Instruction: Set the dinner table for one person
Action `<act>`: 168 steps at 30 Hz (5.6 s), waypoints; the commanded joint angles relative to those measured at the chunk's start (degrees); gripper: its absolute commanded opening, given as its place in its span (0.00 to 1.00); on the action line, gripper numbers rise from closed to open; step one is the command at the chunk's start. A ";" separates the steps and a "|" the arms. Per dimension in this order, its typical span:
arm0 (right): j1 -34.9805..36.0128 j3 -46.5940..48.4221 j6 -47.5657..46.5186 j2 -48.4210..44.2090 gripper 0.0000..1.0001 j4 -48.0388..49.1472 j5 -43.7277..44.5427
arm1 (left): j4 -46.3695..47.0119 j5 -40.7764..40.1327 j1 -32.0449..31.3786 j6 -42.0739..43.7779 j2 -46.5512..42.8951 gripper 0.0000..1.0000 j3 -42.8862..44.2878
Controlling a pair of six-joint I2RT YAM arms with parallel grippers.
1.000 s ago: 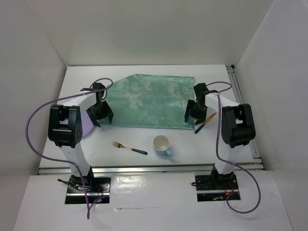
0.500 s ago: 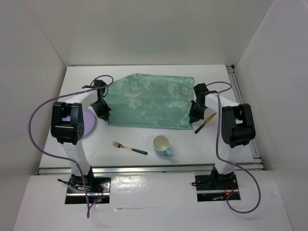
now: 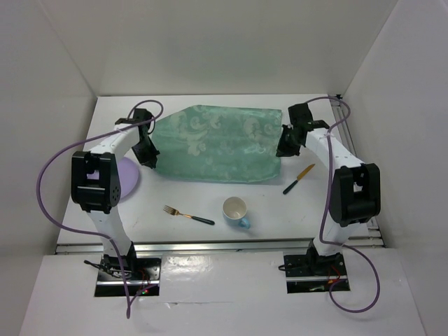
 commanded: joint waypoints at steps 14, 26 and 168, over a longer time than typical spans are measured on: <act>-1.09 1.01 -0.34 -1.55 0.00 -1.91 -0.92 | -0.80 0.01 0.19 2.70 -4.12 0.65 -1.58; -0.56 -8.30 -0.87 4.26 0.54 -1.20 -0.93 | 1.13 -1.75 1.43 2.08 1.07 0.62 -2.11; -1.97 -3.45 3.44 0.31 0.51 -2.80 -4.25 | -1.68 5.37 -1.83 5.77 -4.46 0.00 7.31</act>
